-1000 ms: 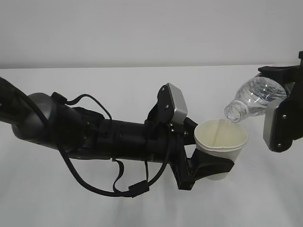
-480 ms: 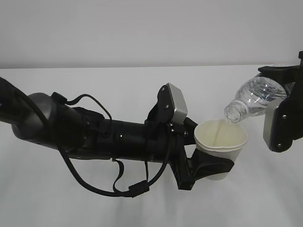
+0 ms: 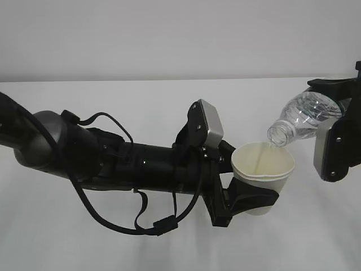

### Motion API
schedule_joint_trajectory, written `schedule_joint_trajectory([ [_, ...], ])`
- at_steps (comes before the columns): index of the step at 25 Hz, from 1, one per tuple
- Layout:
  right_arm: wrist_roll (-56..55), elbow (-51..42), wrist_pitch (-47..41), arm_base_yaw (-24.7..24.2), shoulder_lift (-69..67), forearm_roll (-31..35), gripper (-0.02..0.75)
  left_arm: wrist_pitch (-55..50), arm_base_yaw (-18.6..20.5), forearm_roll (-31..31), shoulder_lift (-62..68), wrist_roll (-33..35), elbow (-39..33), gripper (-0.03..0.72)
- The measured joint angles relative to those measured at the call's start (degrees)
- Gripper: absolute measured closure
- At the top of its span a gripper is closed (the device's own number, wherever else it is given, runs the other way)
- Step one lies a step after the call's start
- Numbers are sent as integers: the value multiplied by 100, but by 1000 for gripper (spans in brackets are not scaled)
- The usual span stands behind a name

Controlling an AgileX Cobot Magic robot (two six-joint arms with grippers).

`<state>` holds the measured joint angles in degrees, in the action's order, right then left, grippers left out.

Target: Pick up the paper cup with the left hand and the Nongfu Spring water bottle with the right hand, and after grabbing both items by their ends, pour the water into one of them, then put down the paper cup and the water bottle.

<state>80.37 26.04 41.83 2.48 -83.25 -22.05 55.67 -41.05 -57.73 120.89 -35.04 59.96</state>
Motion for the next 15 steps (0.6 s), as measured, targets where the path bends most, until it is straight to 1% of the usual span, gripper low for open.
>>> schedule_joint_trajectory([
  [15, 0, 0, 0, 0, 0, 0, 314, 0, 0, 0, 0, 0, 0, 202],
])
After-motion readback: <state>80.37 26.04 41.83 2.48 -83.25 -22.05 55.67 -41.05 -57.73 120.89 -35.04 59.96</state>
